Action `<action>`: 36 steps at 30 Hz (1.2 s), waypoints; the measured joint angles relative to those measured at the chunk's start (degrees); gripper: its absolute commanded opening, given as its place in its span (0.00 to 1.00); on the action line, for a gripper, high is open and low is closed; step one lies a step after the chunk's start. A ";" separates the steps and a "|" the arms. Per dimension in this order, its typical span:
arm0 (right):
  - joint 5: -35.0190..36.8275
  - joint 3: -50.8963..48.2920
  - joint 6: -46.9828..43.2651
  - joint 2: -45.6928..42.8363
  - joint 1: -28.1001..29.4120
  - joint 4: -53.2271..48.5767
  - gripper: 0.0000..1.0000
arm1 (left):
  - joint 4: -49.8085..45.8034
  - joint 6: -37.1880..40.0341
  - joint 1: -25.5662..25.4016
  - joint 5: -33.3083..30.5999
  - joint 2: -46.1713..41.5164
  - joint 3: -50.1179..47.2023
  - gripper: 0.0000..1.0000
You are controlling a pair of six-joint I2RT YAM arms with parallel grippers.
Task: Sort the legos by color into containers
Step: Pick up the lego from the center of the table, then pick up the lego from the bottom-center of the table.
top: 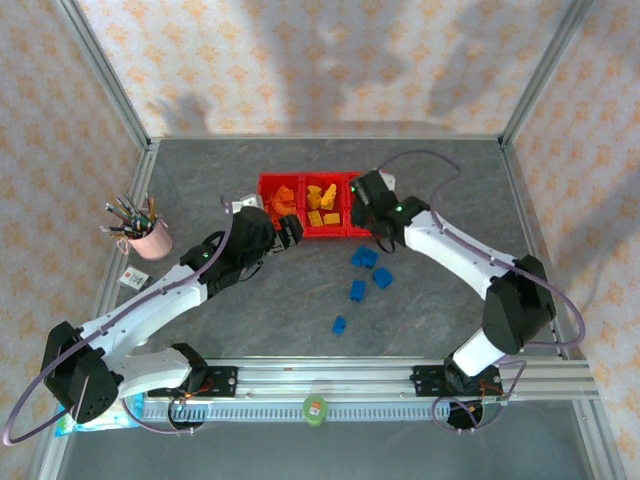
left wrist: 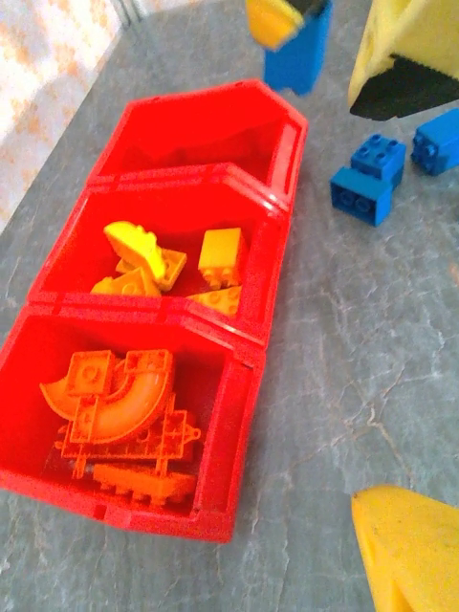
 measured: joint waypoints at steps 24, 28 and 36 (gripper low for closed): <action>-0.28 7.72 -9.84 11.74 -7.52 3.50 0.60 | 1.09 1.46 3.78 3.15 6.34 3.61 0.99; -1.66 -2.32 -9.44 1.73 -7.37 3.32 0.65 | 1.11 1.18 3.52 4.09 4.20 2.64 0.99; -5.31 -19.15 -7.67 -9.14 -2.69 3.67 0.72 | 1.18 -2.08 -2.10 4.22 1.40 -1.64 0.99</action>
